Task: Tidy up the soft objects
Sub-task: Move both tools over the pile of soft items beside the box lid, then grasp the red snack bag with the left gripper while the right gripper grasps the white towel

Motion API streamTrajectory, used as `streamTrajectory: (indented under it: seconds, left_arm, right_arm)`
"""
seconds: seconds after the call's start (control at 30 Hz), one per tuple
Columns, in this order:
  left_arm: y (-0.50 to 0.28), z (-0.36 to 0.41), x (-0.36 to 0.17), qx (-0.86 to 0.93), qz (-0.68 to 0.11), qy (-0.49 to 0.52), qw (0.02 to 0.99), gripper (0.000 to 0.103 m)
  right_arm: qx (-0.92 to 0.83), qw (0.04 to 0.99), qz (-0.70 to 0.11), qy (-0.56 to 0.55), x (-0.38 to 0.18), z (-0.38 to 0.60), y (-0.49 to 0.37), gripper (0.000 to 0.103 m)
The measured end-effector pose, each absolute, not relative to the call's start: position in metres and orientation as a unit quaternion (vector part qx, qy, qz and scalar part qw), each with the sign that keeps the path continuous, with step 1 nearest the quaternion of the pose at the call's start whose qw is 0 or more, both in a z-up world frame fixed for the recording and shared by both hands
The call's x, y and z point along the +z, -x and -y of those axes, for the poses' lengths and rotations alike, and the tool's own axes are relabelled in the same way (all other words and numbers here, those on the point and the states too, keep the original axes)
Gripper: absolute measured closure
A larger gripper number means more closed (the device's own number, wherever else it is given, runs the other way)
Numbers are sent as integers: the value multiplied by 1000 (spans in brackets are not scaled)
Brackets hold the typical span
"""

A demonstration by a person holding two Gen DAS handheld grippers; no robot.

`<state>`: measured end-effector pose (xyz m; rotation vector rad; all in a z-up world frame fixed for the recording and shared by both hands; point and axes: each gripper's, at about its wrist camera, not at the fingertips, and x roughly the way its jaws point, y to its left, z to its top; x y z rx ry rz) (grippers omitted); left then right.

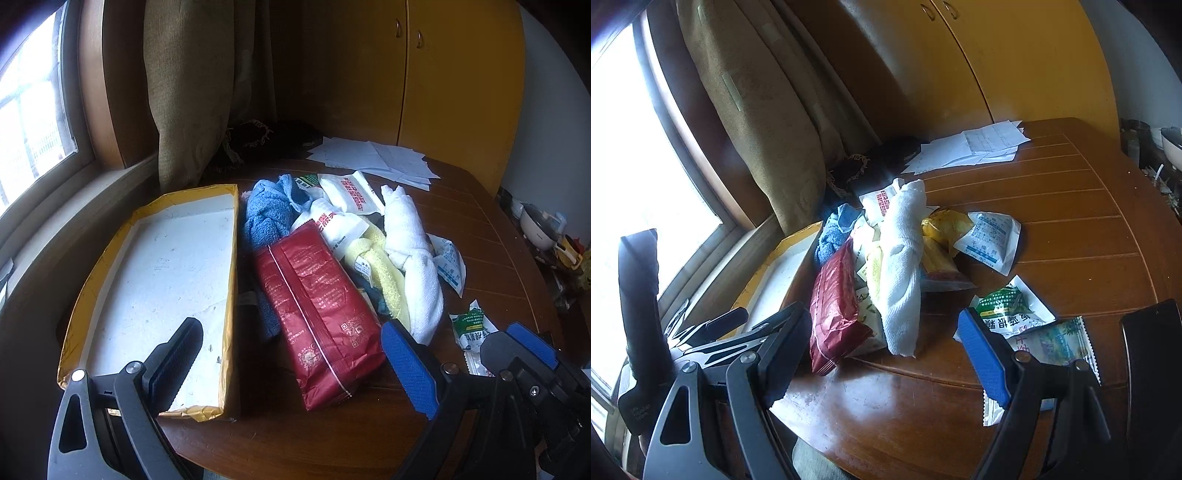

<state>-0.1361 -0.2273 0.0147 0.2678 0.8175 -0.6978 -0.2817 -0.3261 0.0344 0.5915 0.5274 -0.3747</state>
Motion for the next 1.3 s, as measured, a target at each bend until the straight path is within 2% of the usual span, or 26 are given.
streamTrajectory:
  seconds: [0.43,0.63,0.9,1.1,1.2,1.3]
  left_arm:
    - [123,225,3,-327,-406,-117,845,4]
    - [112,210,9,-365,-402,-70,837,4]
    - [91,207,17,-403,-431,-8,807,6]
    - [84,247,11,-417,-446,-73,789,13]
    - [74,260,0,-401,-465,-83,785,18]
    - [66,269,-10,-386,-477,-88,785,19]
  right_arm:
    - [-173,908,-262,-278,35,329,265,22]
    - [-165,910,-254,-282,39,332,262,24]
    - [-157,897,-265,-316,28,357,243,43]
    - [-163,887,-252,-352,23,390,220,55]
    - [-160,877,-250,-377,14,406,205,63]
    - [-153,870,-260,-390,0,413,194,67]
